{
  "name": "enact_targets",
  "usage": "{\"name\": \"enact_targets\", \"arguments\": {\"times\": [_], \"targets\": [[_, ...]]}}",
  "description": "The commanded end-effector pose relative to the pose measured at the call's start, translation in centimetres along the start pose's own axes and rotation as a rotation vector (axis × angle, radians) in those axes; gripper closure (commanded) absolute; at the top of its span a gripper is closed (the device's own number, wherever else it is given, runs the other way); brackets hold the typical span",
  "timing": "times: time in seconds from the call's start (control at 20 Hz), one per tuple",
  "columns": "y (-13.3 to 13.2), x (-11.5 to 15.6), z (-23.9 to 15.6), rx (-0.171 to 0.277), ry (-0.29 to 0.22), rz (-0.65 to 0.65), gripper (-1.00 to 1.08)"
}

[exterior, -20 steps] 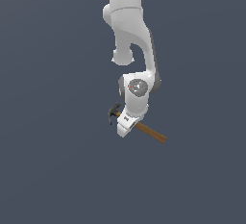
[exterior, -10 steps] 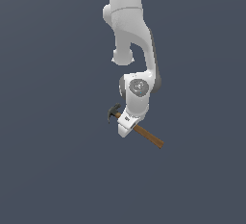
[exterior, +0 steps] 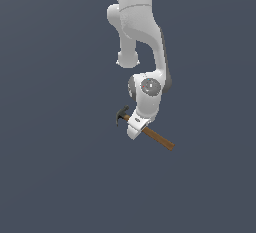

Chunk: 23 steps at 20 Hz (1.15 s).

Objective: Pick up the object and move it to a goal position.

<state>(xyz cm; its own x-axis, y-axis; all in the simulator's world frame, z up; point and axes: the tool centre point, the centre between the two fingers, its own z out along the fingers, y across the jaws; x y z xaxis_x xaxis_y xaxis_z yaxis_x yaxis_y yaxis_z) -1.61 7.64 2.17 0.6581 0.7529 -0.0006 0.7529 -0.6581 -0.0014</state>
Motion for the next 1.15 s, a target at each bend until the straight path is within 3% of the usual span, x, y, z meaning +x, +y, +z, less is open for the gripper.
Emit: {"name": "enact_targets", "arguments": {"times": [0.0,0.65,1.1], "targets": [[-1.8,0.8,-0.4,-0.001,0.002,-0.003,1.08],[-13.7,5.2,-2.7,-0.002,0.001,0.001,1.08],[-16.2,6.4,-3.2,-0.002,0.001,0.002,1.08]]}}
